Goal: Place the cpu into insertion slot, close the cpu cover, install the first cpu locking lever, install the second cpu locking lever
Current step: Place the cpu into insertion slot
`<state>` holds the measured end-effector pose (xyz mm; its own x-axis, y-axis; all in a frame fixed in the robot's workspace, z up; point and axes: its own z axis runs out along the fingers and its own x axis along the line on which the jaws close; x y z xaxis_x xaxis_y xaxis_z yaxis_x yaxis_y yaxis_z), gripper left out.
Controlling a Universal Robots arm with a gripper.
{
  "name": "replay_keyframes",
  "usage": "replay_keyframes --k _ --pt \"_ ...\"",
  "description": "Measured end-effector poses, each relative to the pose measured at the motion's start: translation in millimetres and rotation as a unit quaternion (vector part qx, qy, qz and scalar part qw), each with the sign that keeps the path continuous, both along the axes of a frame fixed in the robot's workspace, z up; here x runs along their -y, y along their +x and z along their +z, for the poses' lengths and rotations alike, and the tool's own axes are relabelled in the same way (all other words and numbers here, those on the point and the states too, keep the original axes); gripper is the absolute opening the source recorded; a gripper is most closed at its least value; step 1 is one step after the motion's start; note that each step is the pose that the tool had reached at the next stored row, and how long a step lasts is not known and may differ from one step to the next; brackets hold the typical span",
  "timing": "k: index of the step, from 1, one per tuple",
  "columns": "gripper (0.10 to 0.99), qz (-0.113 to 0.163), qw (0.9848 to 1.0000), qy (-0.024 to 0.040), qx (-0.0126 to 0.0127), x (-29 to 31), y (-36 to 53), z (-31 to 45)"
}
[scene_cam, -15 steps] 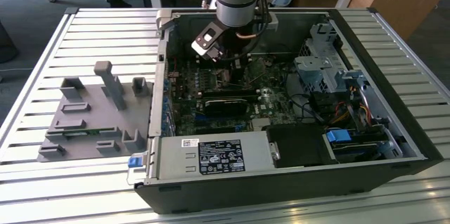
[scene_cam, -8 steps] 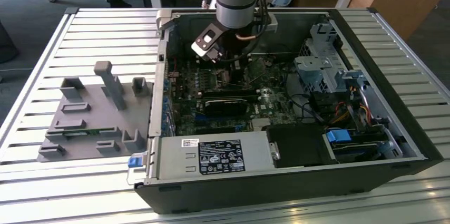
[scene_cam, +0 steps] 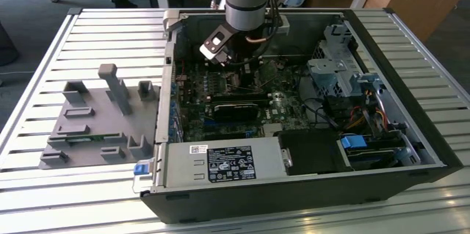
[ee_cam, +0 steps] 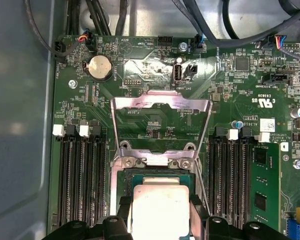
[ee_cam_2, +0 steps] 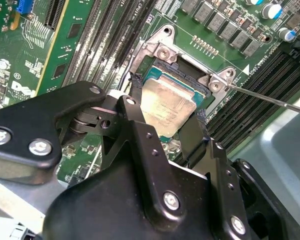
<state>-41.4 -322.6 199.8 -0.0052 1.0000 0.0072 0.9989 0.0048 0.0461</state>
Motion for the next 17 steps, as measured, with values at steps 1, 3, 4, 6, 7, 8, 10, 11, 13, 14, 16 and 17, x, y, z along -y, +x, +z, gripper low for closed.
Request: replay_keyframes --k 1,3,4,6,7,8,10,11,13,14,16,17 --pt "0.541 0.0 1.0 -0.0001 0.0 0.0 0.0 -0.2" --pt "0.541 0.0 1.0 0.0 0.0 -0.1 0.0 -0.9" --pt "0.541 0.0 1.0 0.0 0.0 -0.2 0.0 -1.2" --pt "0.541 0.0 1.0 -0.0001 -0.0001 -0.6 -0.1 -1.9" --pt "0.541 0.0 1.0 -0.0001 0.0 -0.9 0.0 -2.4" --pt "0.541 0.0 1.0 0.0 0.0 -1.1 0.0 -2.9" --pt "0.541 0.0 1.0 -0.0001 0.0 -1.5 0.0 -3.9" --pt "0.541 0.0 1.0 0.0 0.0 -1.7 0.0 -4.6" --pt "0.541 0.0 1.0 -0.0001 0.0 -2.0 0.0 -5.9" --pt "0.541 0.0 1.0 -0.0001 0.0 -2.0 0.0 -5.9" --pt "0.541 0.0 1.0 -0.0001 0.0 -2.1 0.0 -6.0" --pt "0.541 0.0 1.0 -0.0001 0.0 -2.1 0.0 -6.0"
